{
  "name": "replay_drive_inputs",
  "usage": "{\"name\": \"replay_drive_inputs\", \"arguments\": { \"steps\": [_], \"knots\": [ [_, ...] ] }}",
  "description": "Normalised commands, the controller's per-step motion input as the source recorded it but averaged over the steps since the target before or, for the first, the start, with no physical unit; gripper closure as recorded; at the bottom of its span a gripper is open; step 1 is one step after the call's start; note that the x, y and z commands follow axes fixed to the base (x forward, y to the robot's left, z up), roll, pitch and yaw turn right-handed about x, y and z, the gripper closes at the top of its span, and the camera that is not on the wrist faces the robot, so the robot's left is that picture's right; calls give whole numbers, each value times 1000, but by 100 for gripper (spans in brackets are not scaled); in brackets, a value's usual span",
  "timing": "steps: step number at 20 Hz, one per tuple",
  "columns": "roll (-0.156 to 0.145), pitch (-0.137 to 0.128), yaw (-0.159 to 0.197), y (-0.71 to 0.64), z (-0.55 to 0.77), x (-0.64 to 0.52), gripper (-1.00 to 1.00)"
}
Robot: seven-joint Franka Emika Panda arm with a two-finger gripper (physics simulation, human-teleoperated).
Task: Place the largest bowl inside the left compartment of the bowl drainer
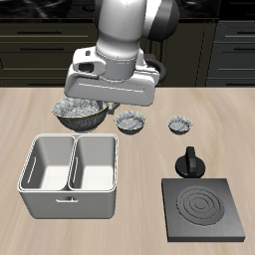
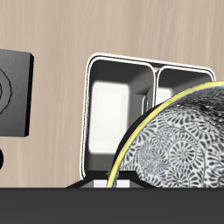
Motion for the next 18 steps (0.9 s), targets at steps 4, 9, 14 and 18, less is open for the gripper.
{"name": "replay_drive_inputs", "arguments": {
  "steps": [4, 9, 14, 18],
  "knots": [
    [20, 25, -6, 125, -251, 10, 100],
    [1, 19, -25, -27, -240, 45, 100],
    [-8, 24, -3, -46, -230, 42, 100],
    [9, 39, 13, 70, -357, 34, 100]
  ]
}}
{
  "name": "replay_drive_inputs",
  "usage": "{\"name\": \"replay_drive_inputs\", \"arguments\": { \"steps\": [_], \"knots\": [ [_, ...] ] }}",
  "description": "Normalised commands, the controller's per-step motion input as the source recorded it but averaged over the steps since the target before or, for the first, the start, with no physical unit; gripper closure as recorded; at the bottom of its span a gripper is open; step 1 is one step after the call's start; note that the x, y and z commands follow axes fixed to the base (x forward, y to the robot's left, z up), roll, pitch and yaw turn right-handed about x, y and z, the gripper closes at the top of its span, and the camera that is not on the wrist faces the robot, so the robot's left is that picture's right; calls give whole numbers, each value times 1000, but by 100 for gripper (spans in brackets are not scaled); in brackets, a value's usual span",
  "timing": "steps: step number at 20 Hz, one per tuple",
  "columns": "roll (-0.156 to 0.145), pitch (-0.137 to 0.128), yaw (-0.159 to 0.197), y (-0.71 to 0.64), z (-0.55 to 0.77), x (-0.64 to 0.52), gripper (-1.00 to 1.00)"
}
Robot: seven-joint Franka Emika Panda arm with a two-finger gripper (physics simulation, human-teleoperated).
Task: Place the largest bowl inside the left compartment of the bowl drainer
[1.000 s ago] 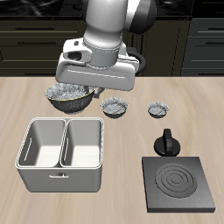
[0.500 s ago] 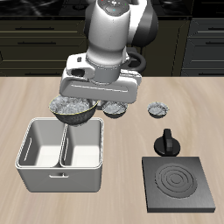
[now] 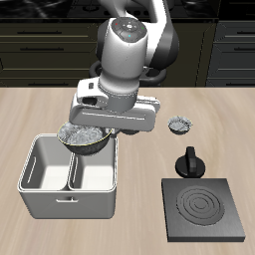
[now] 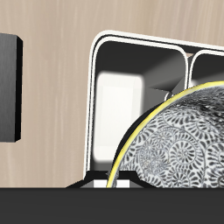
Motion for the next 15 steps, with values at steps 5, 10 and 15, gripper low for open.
{"name": "replay_drive_inputs", "arguments": {
  "steps": [5, 10, 15],
  "knots": [
    [-21, 28, 31, -6, -294, 23, 100],
    [9, 18, -9, 77, -66, -79, -100],
    [12, -4, 28, 40, -39, -80, -100]
  ]
}}
